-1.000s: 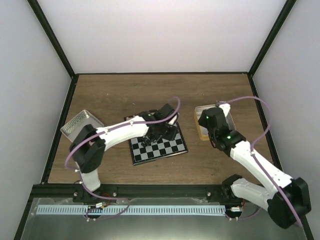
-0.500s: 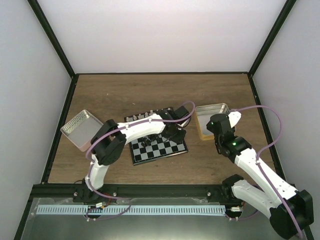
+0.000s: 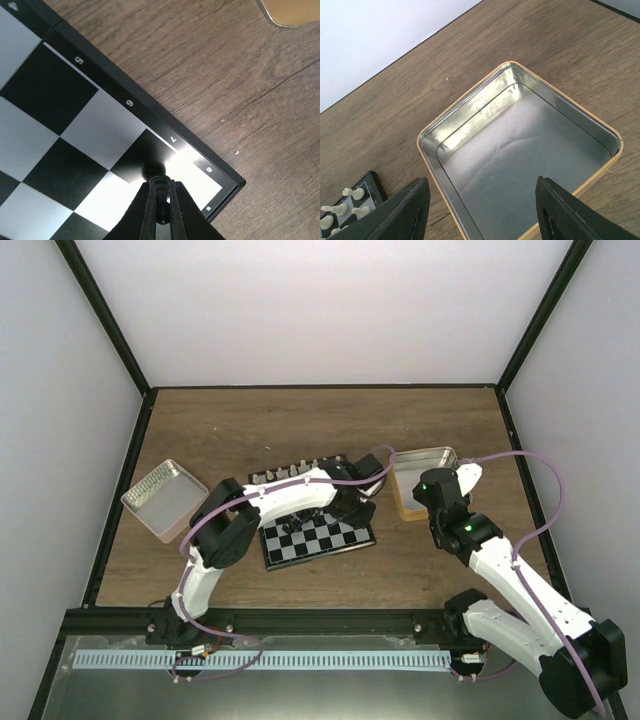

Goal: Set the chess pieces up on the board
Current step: Place the chess piece on the chessboard.

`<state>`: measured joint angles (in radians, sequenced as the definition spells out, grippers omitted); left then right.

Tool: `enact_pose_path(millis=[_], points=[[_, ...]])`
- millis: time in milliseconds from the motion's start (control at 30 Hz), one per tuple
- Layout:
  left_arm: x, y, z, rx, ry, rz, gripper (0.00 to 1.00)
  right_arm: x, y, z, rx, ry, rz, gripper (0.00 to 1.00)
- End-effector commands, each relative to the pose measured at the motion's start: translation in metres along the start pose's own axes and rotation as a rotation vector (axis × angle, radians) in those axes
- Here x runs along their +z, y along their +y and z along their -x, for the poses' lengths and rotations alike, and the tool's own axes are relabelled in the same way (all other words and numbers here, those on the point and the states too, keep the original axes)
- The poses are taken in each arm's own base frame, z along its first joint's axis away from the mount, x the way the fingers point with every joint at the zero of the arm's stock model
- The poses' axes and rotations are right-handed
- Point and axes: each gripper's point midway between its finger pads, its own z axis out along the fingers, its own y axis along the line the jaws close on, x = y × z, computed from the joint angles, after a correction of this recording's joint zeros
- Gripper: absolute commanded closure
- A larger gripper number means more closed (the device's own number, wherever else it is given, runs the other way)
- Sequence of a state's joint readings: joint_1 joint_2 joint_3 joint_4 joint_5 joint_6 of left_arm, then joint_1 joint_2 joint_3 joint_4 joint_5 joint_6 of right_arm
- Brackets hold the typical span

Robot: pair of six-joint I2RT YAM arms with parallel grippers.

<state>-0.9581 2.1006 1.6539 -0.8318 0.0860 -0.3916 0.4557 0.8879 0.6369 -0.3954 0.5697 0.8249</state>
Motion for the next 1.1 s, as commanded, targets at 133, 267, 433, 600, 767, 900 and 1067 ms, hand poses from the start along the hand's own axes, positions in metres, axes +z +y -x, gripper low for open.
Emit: enact_pose_path(millis=[133, 267, 433, 600, 767, 900, 1067], points=[[0.005, -0.006, 0.012, 0.015, -0.014, 0.009, 0.92, 0.0, -0.002, 0.002, 0.02, -0.02, 0.003, 0.4], [0.008, -0.005, 0.012, 0.01, -0.014, 0.018, 0.91, 0.001, -0.001, 0.001, 0.012, -0.02, 0.008, 0.4], [0.01, -0.004, 0.01, 0.011, -0.007, 0.019, 0.88, 0.002, -0.001, 0.0, 0.012, -0.015, 0.011, 0.4], [0.008, -0.002, 0.012, 0.017, -0.016, 0.03, 0.84, 0.003, 0.0, -0.001, 0.008, -0.014, 0.014, 0.39], [0.006, -0.008, 0.012, 0.027, -0.015, 0.001, 0.79, 0.004, 0.003, -0.005, 0.003, -0.002, 0.036, 0.39], [-0.015, -0.011, 0.022, 0.028, -0.074, -0.013, 0.76, 0.003, 0.012, -0.003, -0.013, 0.001, 0.076, 0.38], [-0.064, -0.003, 0.043, -0.023, -0.237, -0.042, 0.7, 0.0, 0.041, -0.009, -0.082, 0.035, 0.234, 0.37]])
